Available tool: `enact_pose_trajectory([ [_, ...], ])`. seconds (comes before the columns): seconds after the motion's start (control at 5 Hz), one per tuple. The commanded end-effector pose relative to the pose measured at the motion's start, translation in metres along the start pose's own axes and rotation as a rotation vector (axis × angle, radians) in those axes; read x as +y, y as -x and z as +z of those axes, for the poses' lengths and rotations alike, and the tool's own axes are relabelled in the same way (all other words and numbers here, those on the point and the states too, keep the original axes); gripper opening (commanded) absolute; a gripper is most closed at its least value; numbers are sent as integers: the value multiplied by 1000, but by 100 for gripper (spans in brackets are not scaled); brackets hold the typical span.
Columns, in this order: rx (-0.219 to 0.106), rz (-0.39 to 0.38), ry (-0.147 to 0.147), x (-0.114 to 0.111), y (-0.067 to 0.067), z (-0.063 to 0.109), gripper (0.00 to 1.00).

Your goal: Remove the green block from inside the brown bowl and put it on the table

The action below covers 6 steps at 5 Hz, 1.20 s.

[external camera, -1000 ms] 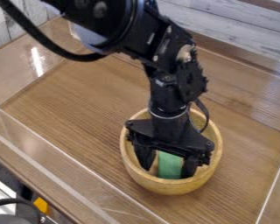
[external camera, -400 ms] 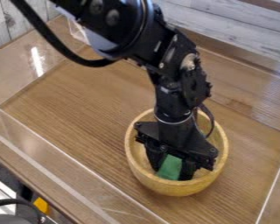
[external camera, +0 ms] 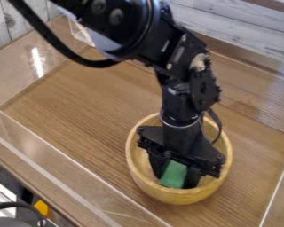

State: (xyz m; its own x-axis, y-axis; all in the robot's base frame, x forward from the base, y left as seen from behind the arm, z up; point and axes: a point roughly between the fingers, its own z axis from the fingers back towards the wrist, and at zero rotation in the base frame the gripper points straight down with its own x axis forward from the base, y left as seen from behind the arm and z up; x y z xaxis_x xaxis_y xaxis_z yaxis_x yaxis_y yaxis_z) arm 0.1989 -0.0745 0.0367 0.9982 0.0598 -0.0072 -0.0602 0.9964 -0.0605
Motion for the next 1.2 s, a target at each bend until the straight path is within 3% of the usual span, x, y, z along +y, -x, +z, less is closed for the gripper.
enact_pose_trajectory([
  [0.0, -47, -18, 15, -1, -15, 16, 0],
  [0.2, -45, -23, 11, 3, -20, 20, 0],
  [0.6, -51, 90, 7, -4, -23, 22, 0],
  [1.0, -46, 41, 6, 17, -18, 12, 0],
])
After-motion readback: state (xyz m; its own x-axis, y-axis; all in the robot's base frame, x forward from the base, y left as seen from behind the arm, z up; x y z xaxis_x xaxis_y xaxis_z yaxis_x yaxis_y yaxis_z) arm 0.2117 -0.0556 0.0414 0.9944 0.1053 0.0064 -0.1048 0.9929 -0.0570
